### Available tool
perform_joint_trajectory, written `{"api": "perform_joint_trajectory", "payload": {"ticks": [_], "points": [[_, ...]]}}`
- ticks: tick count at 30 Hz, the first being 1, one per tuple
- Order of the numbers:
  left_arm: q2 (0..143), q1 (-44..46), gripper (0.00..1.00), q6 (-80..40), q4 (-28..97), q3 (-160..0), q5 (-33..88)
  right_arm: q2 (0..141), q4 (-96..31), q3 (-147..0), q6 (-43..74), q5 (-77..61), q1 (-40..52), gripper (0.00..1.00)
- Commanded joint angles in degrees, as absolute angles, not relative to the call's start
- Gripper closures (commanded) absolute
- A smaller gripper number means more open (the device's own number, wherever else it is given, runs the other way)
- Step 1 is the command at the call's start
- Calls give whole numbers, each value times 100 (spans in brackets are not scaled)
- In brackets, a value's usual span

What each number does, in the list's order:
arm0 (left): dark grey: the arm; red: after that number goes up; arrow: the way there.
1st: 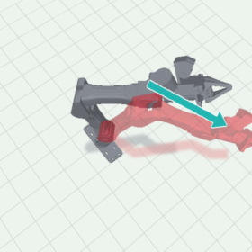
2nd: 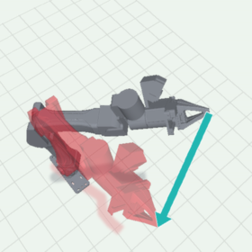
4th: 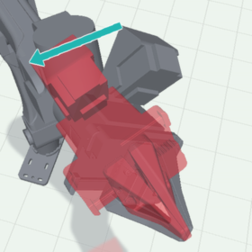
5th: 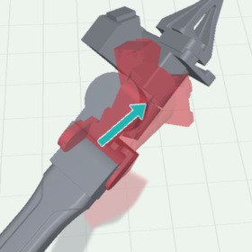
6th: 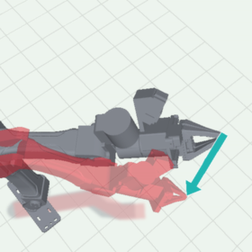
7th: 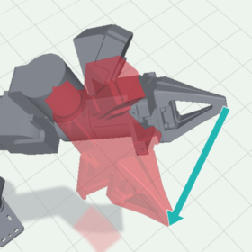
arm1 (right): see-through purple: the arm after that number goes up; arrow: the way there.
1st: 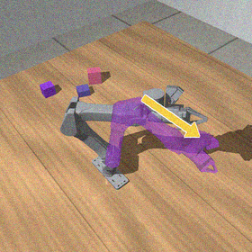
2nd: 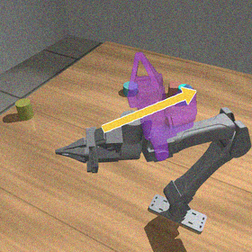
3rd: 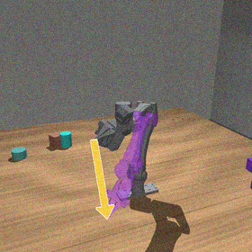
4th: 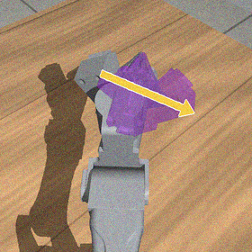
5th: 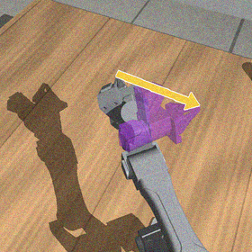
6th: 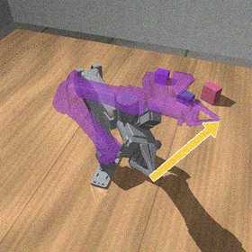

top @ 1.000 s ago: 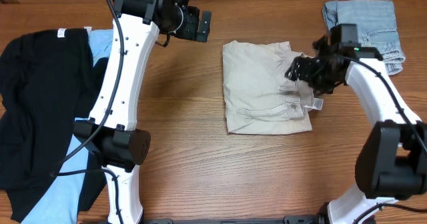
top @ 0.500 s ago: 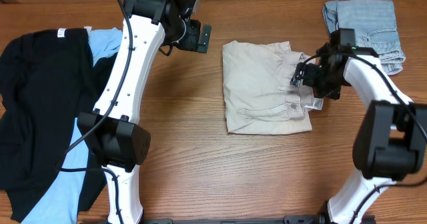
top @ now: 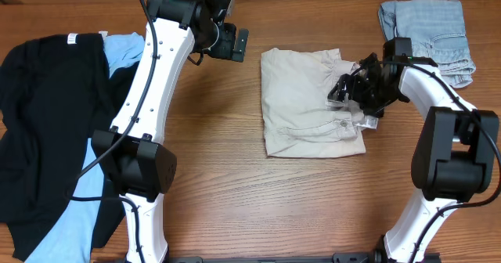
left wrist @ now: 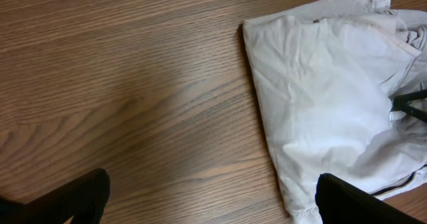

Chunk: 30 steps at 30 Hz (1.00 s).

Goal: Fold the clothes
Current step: 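Grasp the folded shorts' right edge with the right gripper, then lift the folded shorts with the right gripper and carry them to back right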

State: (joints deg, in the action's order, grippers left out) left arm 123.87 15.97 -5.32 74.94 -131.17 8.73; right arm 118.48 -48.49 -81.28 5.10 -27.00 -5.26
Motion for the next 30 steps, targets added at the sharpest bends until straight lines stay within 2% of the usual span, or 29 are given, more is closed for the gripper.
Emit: {"api": "perform_joint_trajectory", "payload": {"ticks": [1,3,6,9,11,13,20,30], "points": [[12442,1577,0,-357,7463,-13054,840,12027,-4831,-8132,443,-3538,-462,12],[12442,1577,0,-360,7452,-13054,840,12031,-4825,-8132,447,-3618,-388,16],[12442,1577,0,-360,7441,-13054,856,12057,-4753,-8132,497,-3621,-215,28],[12442,1577,0,-362,7432,-13054,856,12068,-4512,-8121,766,-3664,36,56],[12442,1577,0,-362,7435,-13054,856,12068,-4292,-8121,943,-3726,209,80],[12442,1577,0,-362,7437,-13054,858,12068,-4064,-8121,1151,-3728,360,94],[12442,1575,0,-357,7474,-13054,849,12044,-3465,-8167,1400,-4475,440,96],[12442,1566,0,-357,7467,-13054,834,11000,-3503,-8377,1658,-5417,-384,96]]}}
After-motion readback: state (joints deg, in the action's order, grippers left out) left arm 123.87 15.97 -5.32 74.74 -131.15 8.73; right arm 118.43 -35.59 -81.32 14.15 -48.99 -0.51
